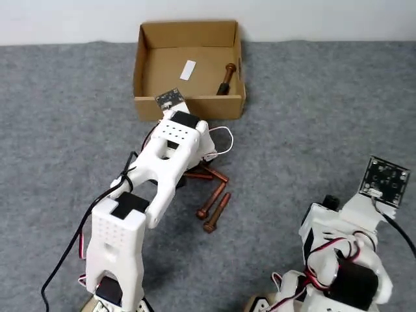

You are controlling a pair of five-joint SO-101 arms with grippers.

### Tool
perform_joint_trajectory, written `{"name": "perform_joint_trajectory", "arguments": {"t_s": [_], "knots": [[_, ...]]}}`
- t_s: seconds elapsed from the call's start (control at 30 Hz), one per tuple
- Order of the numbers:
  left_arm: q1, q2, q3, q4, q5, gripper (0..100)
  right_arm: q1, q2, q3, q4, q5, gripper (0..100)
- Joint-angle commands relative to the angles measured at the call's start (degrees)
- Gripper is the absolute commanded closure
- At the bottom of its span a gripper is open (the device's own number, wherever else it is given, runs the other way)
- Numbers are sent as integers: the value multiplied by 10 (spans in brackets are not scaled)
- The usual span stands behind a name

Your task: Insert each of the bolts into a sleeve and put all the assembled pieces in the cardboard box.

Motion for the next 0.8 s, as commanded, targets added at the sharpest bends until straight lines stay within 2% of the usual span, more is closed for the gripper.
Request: {"name": "perform_joint_trajectory", "arguments": {"t_s": [0.0,0.23,0.43,0.77], "knots": [[-3,7,-20,-2,2,859,5,3,-4,-15,-5,991],[-2,40,-55,-5,3,861,4,7,-4,-15,-4,991],[-7,73,-109,33,4,998,4,7,-4,-15,-4,991],[-3,95,-242,134,4,996,4,3,-5,-22,-4,991]]}}
